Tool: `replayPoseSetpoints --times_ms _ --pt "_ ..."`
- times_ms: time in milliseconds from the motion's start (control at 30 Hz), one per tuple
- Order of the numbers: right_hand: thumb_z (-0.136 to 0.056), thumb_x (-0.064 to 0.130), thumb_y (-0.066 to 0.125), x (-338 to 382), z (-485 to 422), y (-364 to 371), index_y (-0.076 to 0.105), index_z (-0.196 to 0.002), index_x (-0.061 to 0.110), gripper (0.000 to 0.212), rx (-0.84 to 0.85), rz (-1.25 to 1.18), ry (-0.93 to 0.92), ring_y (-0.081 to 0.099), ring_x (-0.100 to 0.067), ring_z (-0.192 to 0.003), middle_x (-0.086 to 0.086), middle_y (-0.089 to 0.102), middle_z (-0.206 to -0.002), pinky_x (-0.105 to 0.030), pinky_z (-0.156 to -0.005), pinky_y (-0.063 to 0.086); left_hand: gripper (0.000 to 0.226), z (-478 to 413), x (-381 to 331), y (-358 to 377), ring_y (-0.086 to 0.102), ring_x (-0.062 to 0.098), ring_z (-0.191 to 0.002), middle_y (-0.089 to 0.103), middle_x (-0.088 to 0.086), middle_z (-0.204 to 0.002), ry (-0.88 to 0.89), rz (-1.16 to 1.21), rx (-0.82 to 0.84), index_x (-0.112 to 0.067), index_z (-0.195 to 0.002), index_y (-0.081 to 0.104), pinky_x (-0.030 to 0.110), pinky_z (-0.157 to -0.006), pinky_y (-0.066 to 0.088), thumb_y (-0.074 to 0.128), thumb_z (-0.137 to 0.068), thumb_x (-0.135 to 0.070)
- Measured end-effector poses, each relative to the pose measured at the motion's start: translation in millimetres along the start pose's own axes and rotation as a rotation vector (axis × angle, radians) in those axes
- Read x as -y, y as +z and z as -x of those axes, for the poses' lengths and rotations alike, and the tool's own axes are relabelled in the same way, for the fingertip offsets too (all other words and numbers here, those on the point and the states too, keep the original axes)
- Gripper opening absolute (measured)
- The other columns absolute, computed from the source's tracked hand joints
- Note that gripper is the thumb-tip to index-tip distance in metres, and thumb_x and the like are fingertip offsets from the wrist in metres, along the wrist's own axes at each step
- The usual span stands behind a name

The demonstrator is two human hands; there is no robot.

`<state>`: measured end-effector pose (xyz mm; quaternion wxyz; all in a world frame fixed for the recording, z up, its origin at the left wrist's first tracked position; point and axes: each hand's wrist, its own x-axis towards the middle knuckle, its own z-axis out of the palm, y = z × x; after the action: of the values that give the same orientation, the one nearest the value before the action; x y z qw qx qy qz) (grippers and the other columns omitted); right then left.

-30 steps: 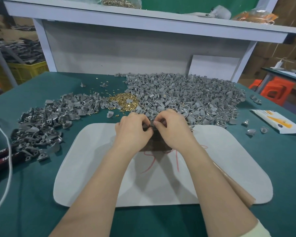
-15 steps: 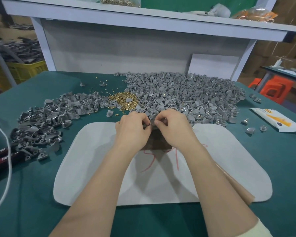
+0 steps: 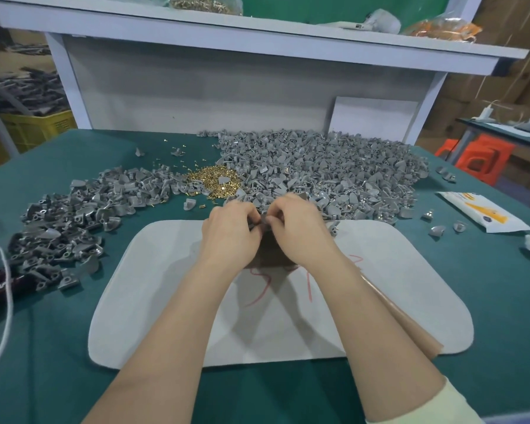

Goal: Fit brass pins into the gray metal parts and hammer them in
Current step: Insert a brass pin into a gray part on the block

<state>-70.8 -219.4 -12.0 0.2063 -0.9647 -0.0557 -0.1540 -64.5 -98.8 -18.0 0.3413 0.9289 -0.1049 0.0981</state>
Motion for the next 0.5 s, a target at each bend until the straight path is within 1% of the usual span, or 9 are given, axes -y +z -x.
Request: replayPoseSetpoints --times_ms 33,100,167,200,300,400,500 --pt "-0.093 0.014 0.051 -2.1 0.0 -1.5 0.066 -0.096 0.010 0.016 -0.001 -0.039 0.013 0.055 -0.024 -0.097 -0.006 0.060 -0.104 -0.029 -0.083 0.037 0.005 0.3 -0.3 -0.3 0.054 0.029 -0.102 0.063 0.003 -0.101 -0.001 -0.001 -0.001 -0.022 -0.082 0.062 0.041 -0.088 0.046 0.063 -0.087 -0.025" --pt "-0.094 0.012 0.050 -6.1 -0.1 -5.3 0.071 -0.096 0.011 0.020 0.007 -0.115 0.037 0.057 -0.021 -0.097 -0.005 0.066 -0.103 -0.020 -0.078 0.034 0.011 1.2 -0.7 -0.3 0.054 0.027 -0.103 0.063 0.002 -0.100 -0.003 -0.014 -0.004 -0.026 -0.078 0.057 0.039 -0.086 0.045 0.064 -0.087 -0.024" --pt "-0.094 0.010 0.050 -8.6 -0.9 -8.1 0.072 -0.098 0.012 0.023 0.020 -0.176 0.057 0.059 -0.019 -0.098 -0.004 0.070 -0.103 -0.015 -0.075 0.033 0.013 1.2 -0.4 0.1 0.053 0.027 -0.103 0.063 0.001 -0.100 -0.005 -0.012 -0.008 -0.027 -0.078 0.056 0.039 -0.087 0.045 0.064 -0.087 -0.025" --pt "-0.094 0.010 0.050 -8.9 -1.1 -9.0 0.072 -0.099 0.012 0.023 0.025 -0.200 0.070 0.060 -0.017 -0.099 -0.003 0.070 -0.104 -0.015 -0.077 0.035 0.013 1.2 0.1 0.2 0.053 0.027 -0.104 0.062 0.001 -0.099 -0.006 -0.010 -0.009 -0.027 -0.078 0.056 0.039 -0.088 0.045 0.064 -0.087 -0.025" --pt "-0.092 0.013 0.055 -9.3 -0.7 -8.5 0.072 -0.098 0.015 0.018 0.023 -0.233 0.091 0.062 -0.016 -0.096 -0.001 0.071 -0.100 -0.022 -0.086 0.044 0.013 0.5 0.8 0.6 0.053 0.026 -0.103 0.062 0.001 -0.098 -0.003 -0.013 -0.012 -0.028 -0.078 0.055 0.039 -0.088 0.045 0.064 -0.087 -0.025" --pt "-0.088 0.015 0.061 -8.3 0.8 -5.3 0.070 -0.092 0.015 0.010 0.002 -0.238 0.087 0.063 -0.016 -0.091 -0.001 0.070 -0.094 -0.025 -0.085 0.046 0.014 0.7 0.0 0.4 0.053 0.027 -0.104 0.063 0.001 -0.099 -0.003 -0.017 -0.009 -0.029 -0.078 0.054 0.039 -0.087 0.046 0.064 -0.087 -0.026" --pt "-0.088 0.016 0.061 -5.7 1.5 -2.6 0.067 -0.091 0.014 0.008 -0.022 -0.196 0.075 0.061 -0.020 -0.092 -0.004 0.066 -0.097 -0.034 -0.087 0.047 0.013 0.4 0.6 0.5 0.054 0.027 -0.104 0.064 0.002 -0.100 -0.001 -0.022 -0.007 -0.029 -0.079 0.055 0.041 -0.088 0.046 0.064 -0.087 -0.027"
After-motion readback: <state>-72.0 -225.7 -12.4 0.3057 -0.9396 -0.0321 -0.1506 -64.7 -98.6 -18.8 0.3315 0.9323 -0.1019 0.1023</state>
